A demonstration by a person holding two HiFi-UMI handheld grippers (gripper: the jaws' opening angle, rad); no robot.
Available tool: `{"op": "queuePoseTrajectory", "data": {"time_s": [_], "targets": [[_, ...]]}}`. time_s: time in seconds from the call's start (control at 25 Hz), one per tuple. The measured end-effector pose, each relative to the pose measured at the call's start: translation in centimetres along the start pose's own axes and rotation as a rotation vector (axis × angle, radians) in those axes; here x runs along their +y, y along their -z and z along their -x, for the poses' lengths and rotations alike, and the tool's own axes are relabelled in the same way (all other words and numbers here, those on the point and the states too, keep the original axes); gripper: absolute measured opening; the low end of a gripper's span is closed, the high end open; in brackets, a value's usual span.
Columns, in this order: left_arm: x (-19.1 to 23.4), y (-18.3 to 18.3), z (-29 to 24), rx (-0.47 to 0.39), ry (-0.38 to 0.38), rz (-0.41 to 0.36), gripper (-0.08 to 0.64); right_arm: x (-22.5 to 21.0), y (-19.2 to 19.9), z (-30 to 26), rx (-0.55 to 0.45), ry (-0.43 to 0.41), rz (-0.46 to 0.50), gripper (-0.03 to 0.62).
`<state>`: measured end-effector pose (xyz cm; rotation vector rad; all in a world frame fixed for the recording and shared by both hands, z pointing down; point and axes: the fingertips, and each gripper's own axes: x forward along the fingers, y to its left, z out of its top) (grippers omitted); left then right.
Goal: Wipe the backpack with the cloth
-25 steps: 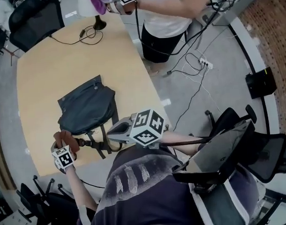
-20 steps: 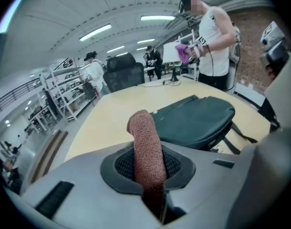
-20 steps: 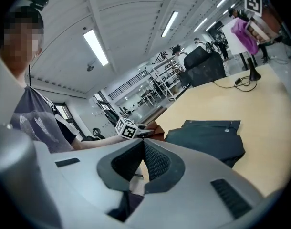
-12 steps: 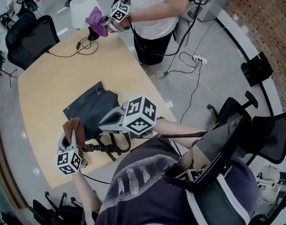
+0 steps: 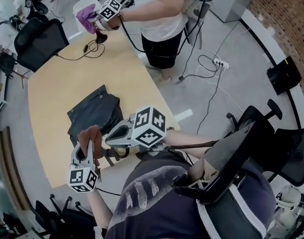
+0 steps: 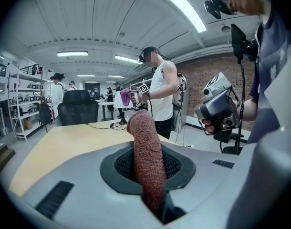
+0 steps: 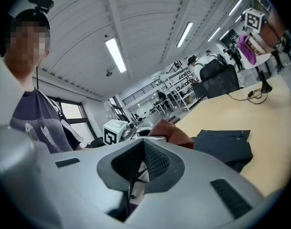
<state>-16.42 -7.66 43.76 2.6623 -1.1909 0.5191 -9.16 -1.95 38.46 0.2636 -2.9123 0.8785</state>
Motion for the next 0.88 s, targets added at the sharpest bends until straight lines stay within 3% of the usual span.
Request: {"op": "queuePoseTrajectory", "data": {"time_s": [0.2,0.36,0.64,0.88], "targets": [[-7.6,-0.6,2.2,-0.01,-0.013,0.028,0.057,3.4,3.0,3.5,-0.016,-0.105,-0.07,0.002],[-12.2,-0.1,4.6,-0.008,0.019,0.061,0.057,6.0,4.6,3.8,-0.029,-0.157,-0.116,0.002],[-15.4,2.4,9.4,-0.016,0.022,0.048,0.057,12.2,7.0,2.0,-0.045,-0.223,-0.151,0.002],[-16.4,3.8,17.8,-0.055,0.039,-0.01,0.057,19.7,10.7,-2.4,-0.056,-0.206,-0.166,0.002]]}}
